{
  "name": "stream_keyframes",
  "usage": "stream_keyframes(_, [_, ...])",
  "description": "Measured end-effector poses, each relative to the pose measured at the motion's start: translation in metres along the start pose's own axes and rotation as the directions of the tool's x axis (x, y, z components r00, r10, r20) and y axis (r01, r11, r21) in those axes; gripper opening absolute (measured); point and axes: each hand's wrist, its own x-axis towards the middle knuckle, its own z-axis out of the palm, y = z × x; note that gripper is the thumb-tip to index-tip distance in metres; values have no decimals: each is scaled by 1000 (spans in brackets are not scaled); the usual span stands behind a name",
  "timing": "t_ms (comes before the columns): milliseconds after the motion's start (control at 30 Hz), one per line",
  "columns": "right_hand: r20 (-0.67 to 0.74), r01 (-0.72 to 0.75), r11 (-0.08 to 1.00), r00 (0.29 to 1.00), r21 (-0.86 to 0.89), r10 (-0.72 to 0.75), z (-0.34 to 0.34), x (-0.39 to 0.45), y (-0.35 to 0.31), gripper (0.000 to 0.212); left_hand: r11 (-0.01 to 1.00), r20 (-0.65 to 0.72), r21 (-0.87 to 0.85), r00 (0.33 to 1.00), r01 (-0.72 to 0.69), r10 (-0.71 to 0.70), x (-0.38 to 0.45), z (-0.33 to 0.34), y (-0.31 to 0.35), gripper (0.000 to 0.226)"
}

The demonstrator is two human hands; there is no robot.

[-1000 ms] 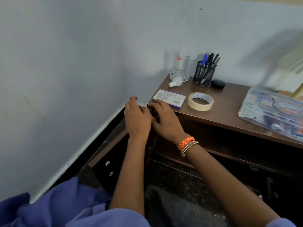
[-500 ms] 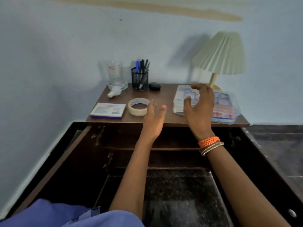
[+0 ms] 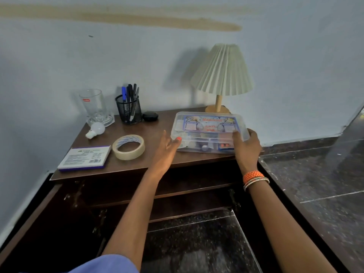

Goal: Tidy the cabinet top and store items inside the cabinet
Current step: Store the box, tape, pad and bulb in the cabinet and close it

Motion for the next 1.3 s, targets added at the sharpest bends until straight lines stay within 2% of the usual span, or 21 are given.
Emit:
stream_keyframes(233, [-50, 48, 993, 998, 104, -43, -1, -3, 6, 33, 999, -27, 29, 999, -29, 29, 0, 1, -2, 46])
stream_keyframes(300, [-71, 45, 991, 997, 130, -36, -1, -7, 3, 31, 999, -74, 13, 997, -37, 38, -3, 2, -3, 43])
stream_keyframes(433, [-71, 19, 987, 997, 158, -8, -1, -11, 2, 31, 995, -231, 86, 970, -54, 73, -4, -2, -15, 25])
stream_keyframes(467, [-73, 1, 984, 997, 178, 13, -3, -12, 3, 30, 999, -263, 29, 964, -38, 44, -4, -6, -17, 23])
stream_keyframes(567, [-64, -69, 951, 994, 300, 92, -13, -27, 3, 20, 976, -322, -215, 941, 29, -99, -15, -15, -16, 33])
stream_keyframes(633, [-54, -130, 900, 984, 416, 167, -21, -44, 3, 14, 962, -358, -267, 921, 58, -155, -27, -20, -12, 35])
stream_keyframes(700, [-79, -182, 817, 961, 547, 267, -30, -59, 5, 16, 958, -286, -261, 938, 119, -194, -39, -25, -6, 31])
stream_keyframes(767, [-104, -202, 741, 933, 641, 344, -40, -69, 7, 21, 966, -112, -170, 970, 195, -216, -51, -31, 1, 30])
stream_keyframes(833, [-123, -221, 677, 899, 702, 421, -50, -78, 9, 27, 970, 59, -52, 971, 236, -233, -60, -37, 7, 37])
stream_keyframes(933, [-94, -254, 564, 852, 786, 515, -59, -93, 15, 25, 947, 276, 152, 908, 284, -317, -71, -43, 8, 30])
stream_keyframes(1000, [-85, -270, 532, 831, 803, 550, -61, -104, 22, 21, 889, 385, 336, 816, 310, -431, -77, -45, 4, 22])
stream_keyframes(1100, [-64, -361, 523, 775, 772, 629, -64, -121, 37, 13, 790, 446, 520, 685, 325, -576, -79, -44, -10, 18])
stream_keyframes(1167, [-58, -426, 504, 718, 751, 693, -64, -133, 52, 11, 752, 443, 559, 641, 349, -626, -77, -41, -25, 16])
stream_keyframes(1233, [-60, -475, 495, 674, 728, 736, -61, -142, 68, 15, 738, 412, 554, 643, 386, -646, -75, -38, -43, 16])
stream_keyframes(1300, [-40, -524, 471, 637, 710, 770, -56, -144, 81, 13, 740, 362, 519, 674, 429, -644, -73, -34, -64, 13])
